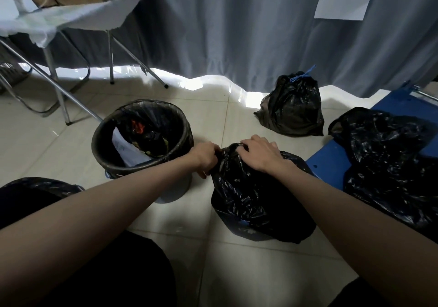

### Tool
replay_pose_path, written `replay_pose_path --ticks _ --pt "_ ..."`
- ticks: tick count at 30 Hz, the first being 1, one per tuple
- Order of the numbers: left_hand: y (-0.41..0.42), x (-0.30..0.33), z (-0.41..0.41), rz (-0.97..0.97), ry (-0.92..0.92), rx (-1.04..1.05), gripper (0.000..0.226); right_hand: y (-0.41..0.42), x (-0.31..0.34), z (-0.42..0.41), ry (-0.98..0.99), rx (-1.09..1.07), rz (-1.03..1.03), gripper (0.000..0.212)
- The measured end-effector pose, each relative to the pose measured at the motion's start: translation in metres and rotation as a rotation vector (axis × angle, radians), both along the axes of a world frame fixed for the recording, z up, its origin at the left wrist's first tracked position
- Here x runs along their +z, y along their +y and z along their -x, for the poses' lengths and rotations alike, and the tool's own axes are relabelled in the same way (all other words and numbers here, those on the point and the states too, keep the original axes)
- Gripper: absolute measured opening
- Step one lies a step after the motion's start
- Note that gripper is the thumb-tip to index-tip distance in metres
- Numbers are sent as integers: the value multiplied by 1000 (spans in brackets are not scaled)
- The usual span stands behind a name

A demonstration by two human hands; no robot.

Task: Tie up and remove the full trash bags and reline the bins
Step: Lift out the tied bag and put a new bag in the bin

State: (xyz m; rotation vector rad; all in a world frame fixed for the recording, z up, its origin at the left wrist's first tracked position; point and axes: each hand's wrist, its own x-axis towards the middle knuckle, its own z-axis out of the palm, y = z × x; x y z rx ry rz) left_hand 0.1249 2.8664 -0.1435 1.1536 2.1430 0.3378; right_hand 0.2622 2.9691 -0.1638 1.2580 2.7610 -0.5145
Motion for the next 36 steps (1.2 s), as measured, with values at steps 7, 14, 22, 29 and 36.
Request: replay_pose_path --ticks 7,14,22,29,36 --pt "-12 -2 -4 225 -73 -58 38 5 4 -3 -99 -136 72 67" --pt "-23 6 -2 122 -80 -12 24 -14 20 -23 -60 22 -200 45" --pt "-45 5 -5 140 -346 80 15 -32 39 -92 -54 -19 -181 18" --pt "-58 3 -7 115 -480 84 13 -48 28 -133 -92 -185 -61 9" --pt "-67 -4 -9 188 -424 82 18 -55 16 -151 -25 -322 122 18"
